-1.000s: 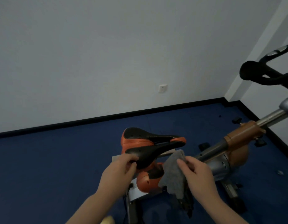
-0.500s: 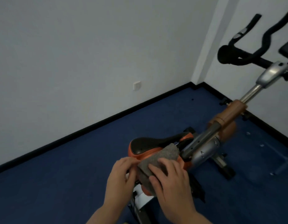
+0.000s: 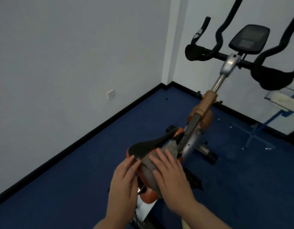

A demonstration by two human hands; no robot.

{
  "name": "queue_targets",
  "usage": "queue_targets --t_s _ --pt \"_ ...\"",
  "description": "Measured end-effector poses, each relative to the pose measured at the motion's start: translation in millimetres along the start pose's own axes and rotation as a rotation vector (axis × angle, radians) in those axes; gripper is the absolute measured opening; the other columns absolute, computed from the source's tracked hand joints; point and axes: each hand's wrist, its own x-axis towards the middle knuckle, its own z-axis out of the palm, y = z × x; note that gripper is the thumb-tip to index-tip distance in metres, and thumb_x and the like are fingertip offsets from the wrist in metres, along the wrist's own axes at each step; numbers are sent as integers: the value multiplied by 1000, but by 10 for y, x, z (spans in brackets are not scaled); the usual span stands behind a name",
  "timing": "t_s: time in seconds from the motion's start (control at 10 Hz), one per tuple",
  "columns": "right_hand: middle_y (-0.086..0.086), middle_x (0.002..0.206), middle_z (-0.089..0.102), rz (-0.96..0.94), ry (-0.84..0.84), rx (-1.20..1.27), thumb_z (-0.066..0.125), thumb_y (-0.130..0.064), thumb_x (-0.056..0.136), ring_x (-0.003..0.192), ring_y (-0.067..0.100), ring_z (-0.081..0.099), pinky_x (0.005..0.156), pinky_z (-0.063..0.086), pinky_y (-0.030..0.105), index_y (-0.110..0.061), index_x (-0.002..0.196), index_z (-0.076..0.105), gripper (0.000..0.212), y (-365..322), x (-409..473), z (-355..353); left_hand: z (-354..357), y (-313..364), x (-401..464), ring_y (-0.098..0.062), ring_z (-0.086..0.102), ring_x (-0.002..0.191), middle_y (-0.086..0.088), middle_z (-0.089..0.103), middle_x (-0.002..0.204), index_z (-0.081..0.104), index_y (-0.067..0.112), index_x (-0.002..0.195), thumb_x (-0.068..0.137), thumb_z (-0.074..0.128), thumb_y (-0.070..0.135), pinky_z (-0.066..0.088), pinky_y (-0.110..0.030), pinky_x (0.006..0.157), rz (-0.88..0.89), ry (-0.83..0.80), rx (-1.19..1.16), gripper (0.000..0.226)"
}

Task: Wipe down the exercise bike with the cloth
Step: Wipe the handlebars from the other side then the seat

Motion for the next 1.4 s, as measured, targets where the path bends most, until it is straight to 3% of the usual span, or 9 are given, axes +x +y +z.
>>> queue_targets --t_s 0.1,0.3,0.4,0.6,0.8,1.0,1.1,1.2,1.4 --pt "-29 153 -18 108 33 61 3 -52 96 140 -5 -26 120 -2 29 -52 142 4 46 -52 25 13 1 -60 -9 -5 29 140 16 33 149 40 32 138 88 60 -8 24 -30 115 -12 -72 -22 67" --pt "-28 148 -35 72 5 -50 6 -55 99 138 0 -34 115 -1 23 -61 136 -12 42 -102 -96 132 -67 -140 22 4 19 141 30 15 148 20 41 140 87 57 -4 20 -20 117 -12 -194 13 79" --pt "-21 152 -28 194 56 29 11 -49 101 141 3 -28 114 1 23 -51 146 0 46 -150 119 21 -85 -164 35 7 16 141 32 12 148 18 43 141 88 58 2 20 -21 117 -1 -217 41 78" --pt "-20 136 -55 287 -20 85 23 -53 100 134 9 -36 113 -2 32 -78 124 -12 50 -332 -107 230 -86 -187 78 2 27 137 27 27 143 34 34 140 83 64 1 18 -16 113 21 -198 38 72" --pt "5 158 -26 436 28 212 18 -46 103 146 24 15 108 33 32 -46 151 3 50 -300 214 -83 -121 -183 162 2 40 121 22 44 130 58 24 130 80 67 -2 31 -20 104 17 -141 36 57" --pt "-13 140 -51 320 -40 116 22 -48 102 147 17 -10 115 21 32 -64 130 -28 60 -309 -136 159 -27 -177 80 1 34 132 34 32 135 48 31 136 78 66 -5 26 -18 107 -37 -118 -22 70" --pt "-13 142 -50 314 -74 112 26 -37 104 147 21 -13 121 13 40 -44 150 -8 57 -208 12 93 -24 -192 75 0 35 131 33 33 135 50 30 135 76 67 -7 34 -27 106 -41 -87 -45 72" --pt "10 162 -7 422 -9 207 27 -34 104 149 30 -3 119 9 50 -23 155 0 59 -90 372 -49 27 -221 76 8 31 129 23 39 137 49 28 136 76 68 -8 39 -32 105 -43 -53 -47 72" --pt "-8 152 -36 393 2 259 19 -48 102 147 18 -13 117 6 31 -42 151 -8 56 -262 98 147 185 -93 -48 8 24 137 29 31 143 37 42 135 72 66 -12 41 -38 107 -165 29 -105 87"
